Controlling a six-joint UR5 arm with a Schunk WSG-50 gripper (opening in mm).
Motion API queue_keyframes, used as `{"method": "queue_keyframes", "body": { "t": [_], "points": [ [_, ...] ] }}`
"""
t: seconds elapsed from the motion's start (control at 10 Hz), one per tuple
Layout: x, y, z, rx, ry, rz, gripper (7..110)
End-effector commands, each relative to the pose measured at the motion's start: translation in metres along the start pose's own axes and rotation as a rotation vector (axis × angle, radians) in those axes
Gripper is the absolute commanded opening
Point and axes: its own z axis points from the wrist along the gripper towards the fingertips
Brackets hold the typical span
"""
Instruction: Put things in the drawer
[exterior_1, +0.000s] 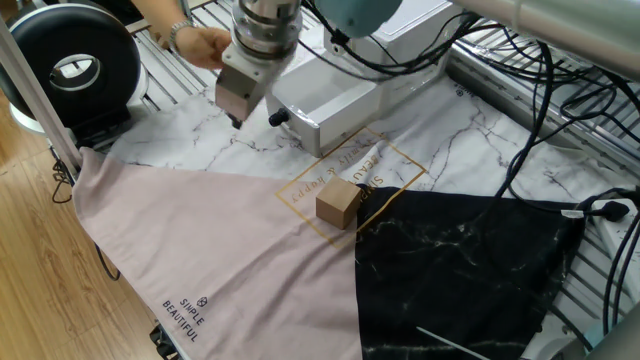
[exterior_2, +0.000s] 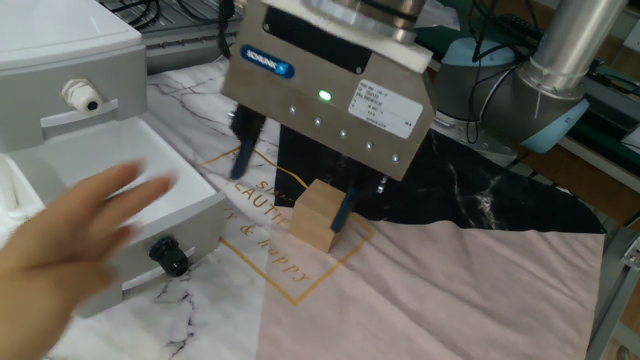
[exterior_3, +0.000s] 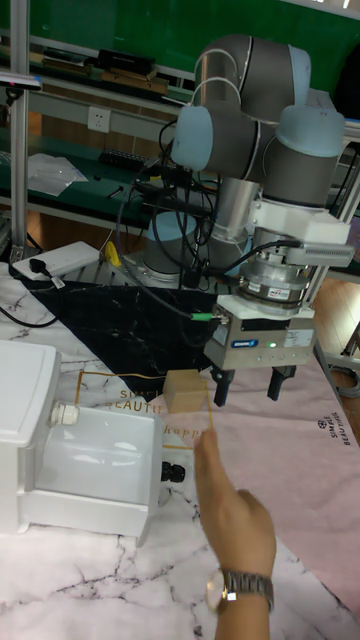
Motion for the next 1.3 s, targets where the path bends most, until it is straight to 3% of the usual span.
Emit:
{"method": "queue_keyframes", "body": {
  "t": [0.0,0.1,0.2,0.8,1.0,1.1,1.2],
  "points": [
    [-0.017,0.001,-0.004,0.005,-0.061,-0.103,7],
    [-0.015,0.002,-0.005,0.002,-0.056,-0.111,7],
    [-0.011,0.002,-0.006,0.004,-0.044,-0.118,22],
    [-0.009,0.006,-0.007,-0.016,-0.031,-0.091,22],
    [0.011,0.021,-0.005,-0.070,0.053,0.000,22],
    [0.030,0.021,-0.003,-0.062,0.117,0.033,22],
    [0.077,0.029,-0.007,-0.077,0.278,0.065,22]
  ]
}}
